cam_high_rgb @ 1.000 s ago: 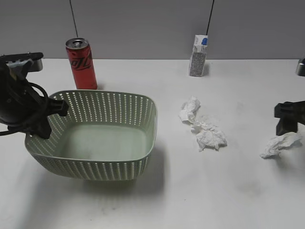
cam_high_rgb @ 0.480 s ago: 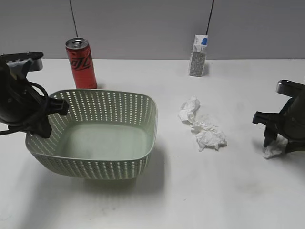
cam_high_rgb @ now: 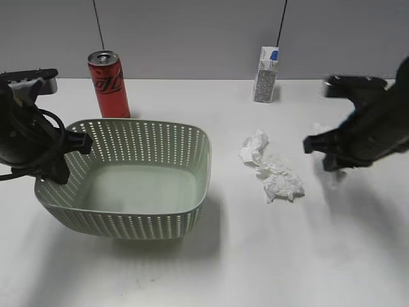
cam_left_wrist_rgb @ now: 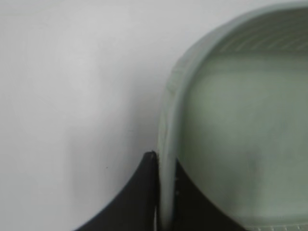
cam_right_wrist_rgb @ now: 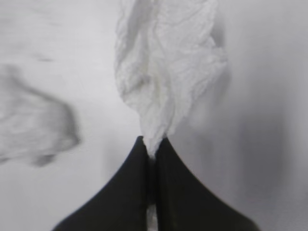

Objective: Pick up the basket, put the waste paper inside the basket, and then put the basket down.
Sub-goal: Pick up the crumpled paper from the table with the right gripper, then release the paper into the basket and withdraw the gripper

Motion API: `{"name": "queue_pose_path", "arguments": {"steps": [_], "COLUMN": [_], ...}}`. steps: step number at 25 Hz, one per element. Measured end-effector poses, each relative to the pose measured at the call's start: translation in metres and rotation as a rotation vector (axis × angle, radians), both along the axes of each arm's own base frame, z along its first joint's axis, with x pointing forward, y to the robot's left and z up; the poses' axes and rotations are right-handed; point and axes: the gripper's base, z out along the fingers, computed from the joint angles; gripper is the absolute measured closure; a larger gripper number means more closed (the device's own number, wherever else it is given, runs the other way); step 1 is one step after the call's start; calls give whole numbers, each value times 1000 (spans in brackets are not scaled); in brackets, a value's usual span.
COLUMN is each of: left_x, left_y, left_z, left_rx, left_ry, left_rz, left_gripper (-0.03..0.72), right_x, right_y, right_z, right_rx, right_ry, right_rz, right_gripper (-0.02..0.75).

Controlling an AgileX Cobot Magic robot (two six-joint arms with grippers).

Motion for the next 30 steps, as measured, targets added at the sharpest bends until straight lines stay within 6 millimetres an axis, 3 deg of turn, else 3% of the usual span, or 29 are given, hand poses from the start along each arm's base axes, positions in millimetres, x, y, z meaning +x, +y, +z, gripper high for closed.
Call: {"name": "queue_pose_path", "arguments": {"steps": [5, 7, 9, 11, 14, 16, 17, 20, 24, 27, 30], "left_x": [0, 0, 0, 0, 0, 0, 0, 0, 0, 0, 0], "left_y": [0, 0, 0, 0, 0, 0, 0, 0, 0, 0, 0], "left_z": [0, 0, 0, 0, 0, 0, 0, 0, 0, 0, 0], "left_rx": [0, 0, 0, -1, -1, -1, -1, -1, -2, -2, -2], "left_ry": [0, 0, 0, 0, 1, 0, 0, 0, 0, 0, 0], "left_rz": [0, 0, 0, 0, 2, 0, 2, 1, 1, 3, 2], "left_gripper": [689, 689, 689, 689, 689, 689, 689, 689, 689, 689, 689], "right_x": [-21, -30, -38, -40, -40, -39, -38, -28, 0, 16, 16], "right_y": [99, 133, 161, 180, 196, 199, 198, 186, 135, 94, 63], "right_z": [83, 103, 110, 102, 83, 79, 81, 95, 109, 90, 46], "right_rx": [122, 183, 226, 234, 225, 207, 196, 167, 98, 35, -9], "right_ry": [-306, -371, -383, -353, -266, -229, -219, -218, -219, -171, -75], "right_rz": [339, 420, 479, 518, 559, 586, 598, 590, 466, 366, 290], "right_gripper": [744, 744, 734, 669, 391, 183, 150, 134, 135, 141, 143]}}
